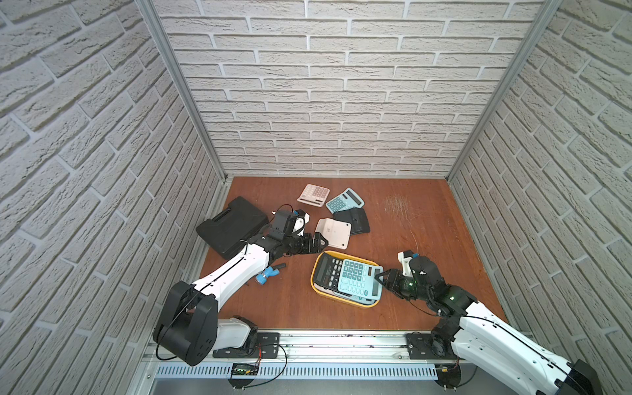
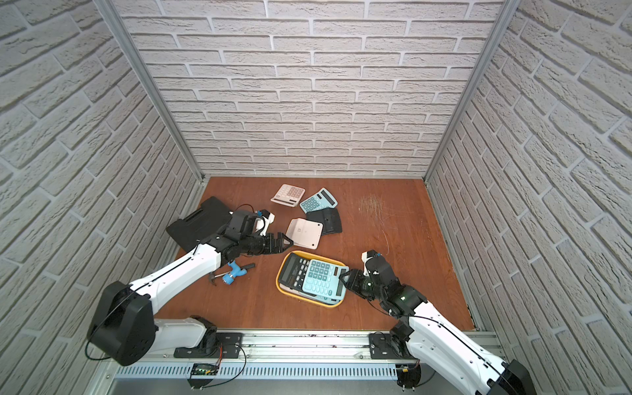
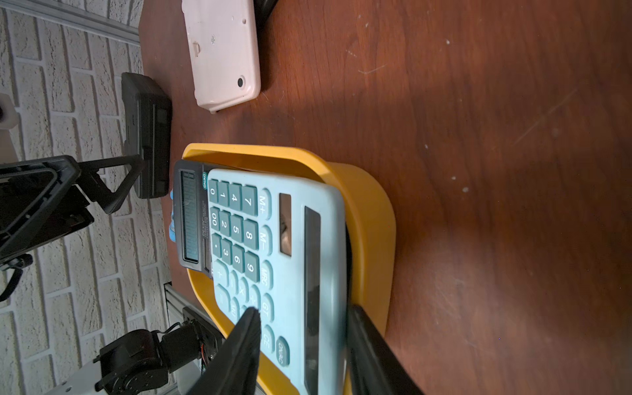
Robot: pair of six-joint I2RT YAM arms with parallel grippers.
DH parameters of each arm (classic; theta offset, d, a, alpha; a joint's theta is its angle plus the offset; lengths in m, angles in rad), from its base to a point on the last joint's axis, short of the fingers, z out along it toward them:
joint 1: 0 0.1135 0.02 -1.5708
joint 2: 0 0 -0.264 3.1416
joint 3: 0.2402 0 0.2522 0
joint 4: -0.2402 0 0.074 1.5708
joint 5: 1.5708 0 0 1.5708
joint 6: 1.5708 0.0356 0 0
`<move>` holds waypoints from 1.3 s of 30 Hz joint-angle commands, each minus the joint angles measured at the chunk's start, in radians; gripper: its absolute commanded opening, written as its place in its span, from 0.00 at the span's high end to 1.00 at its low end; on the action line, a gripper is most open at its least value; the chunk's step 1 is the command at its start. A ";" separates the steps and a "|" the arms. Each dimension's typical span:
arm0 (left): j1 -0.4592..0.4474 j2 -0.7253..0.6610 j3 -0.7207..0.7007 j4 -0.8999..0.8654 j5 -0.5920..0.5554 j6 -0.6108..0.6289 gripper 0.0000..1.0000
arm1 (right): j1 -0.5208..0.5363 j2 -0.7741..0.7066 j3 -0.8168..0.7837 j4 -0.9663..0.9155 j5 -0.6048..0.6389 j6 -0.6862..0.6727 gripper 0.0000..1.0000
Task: Put the calculator in the storage box
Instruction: Place the calculator in the storage box.
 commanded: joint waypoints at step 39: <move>-0.038 -0.131 -0.148 0.014 -0.145 -0.041 0.02 | -0.100 0.464 0.233 0.143 -0.262 -0.343 0.32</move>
